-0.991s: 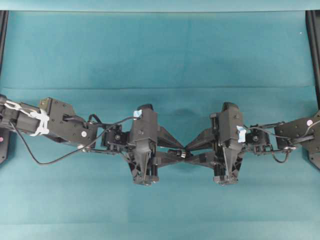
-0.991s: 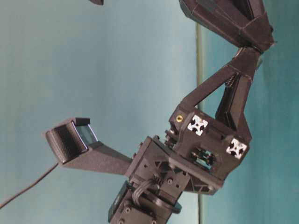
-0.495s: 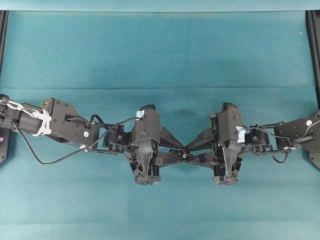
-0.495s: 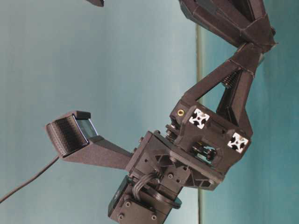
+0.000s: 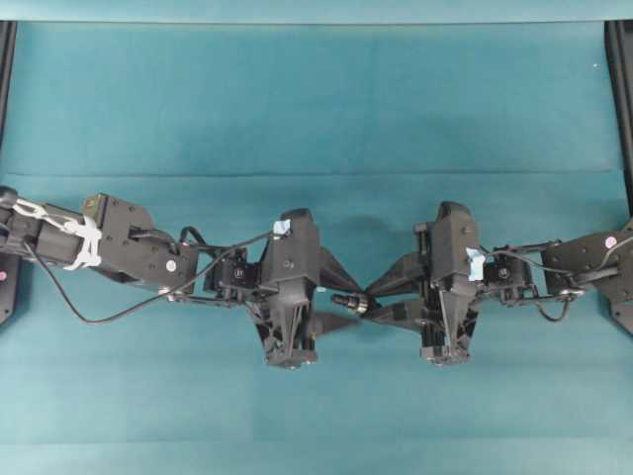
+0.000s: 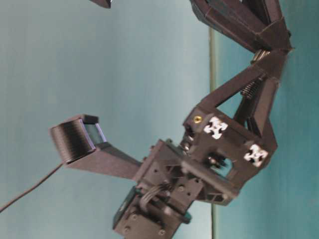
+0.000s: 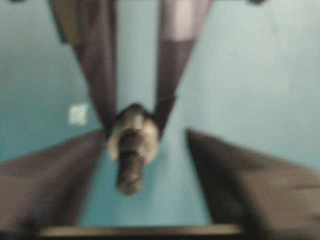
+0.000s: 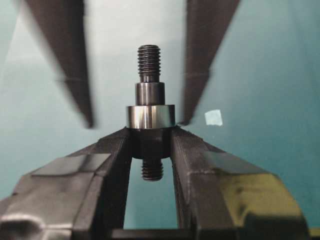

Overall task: Insert the washer onto the shaft with both hands.
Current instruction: 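Push the washer along the shaft down to the hex collar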

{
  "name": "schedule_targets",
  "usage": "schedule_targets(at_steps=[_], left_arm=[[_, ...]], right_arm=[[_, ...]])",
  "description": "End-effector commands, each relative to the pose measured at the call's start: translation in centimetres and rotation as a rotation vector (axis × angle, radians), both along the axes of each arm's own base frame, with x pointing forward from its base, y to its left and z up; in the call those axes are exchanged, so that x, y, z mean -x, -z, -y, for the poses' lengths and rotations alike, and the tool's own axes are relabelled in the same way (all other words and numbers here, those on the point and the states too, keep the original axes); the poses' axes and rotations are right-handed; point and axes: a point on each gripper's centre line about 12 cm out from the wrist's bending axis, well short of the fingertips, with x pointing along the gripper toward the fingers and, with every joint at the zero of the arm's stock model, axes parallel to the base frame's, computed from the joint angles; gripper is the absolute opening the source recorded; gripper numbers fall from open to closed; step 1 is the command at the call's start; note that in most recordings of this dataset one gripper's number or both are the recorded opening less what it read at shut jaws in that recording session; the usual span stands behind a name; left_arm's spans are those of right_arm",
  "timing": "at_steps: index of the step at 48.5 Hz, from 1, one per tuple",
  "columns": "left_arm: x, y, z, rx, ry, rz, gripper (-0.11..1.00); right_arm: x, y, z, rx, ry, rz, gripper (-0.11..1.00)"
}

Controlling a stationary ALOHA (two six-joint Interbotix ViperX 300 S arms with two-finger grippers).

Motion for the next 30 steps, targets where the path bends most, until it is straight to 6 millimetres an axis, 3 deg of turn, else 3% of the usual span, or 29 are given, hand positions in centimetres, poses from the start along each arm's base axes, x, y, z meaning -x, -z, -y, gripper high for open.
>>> schedule_targets(at_steps=[1,10,30], left_arm=[[0.0,-1.6,-0.1,-0.003,0.003,0.040,0.90],[0.4,-2.2,-0.4,-0.008,-0.001,0.050,0.83],[2.4,-3.0,-0.6,-0.005,-0.007,0.014,0.83]], right_arm=[[-0.6,-0.9,0.0,-0.003,0.002,0.032,0.00],[-0.5,-0.7,0.0,-0.002,0.001,0.020,0.00],[-0.5,-0.6,0.0,-0.003,0.002,0.015,0.00]])
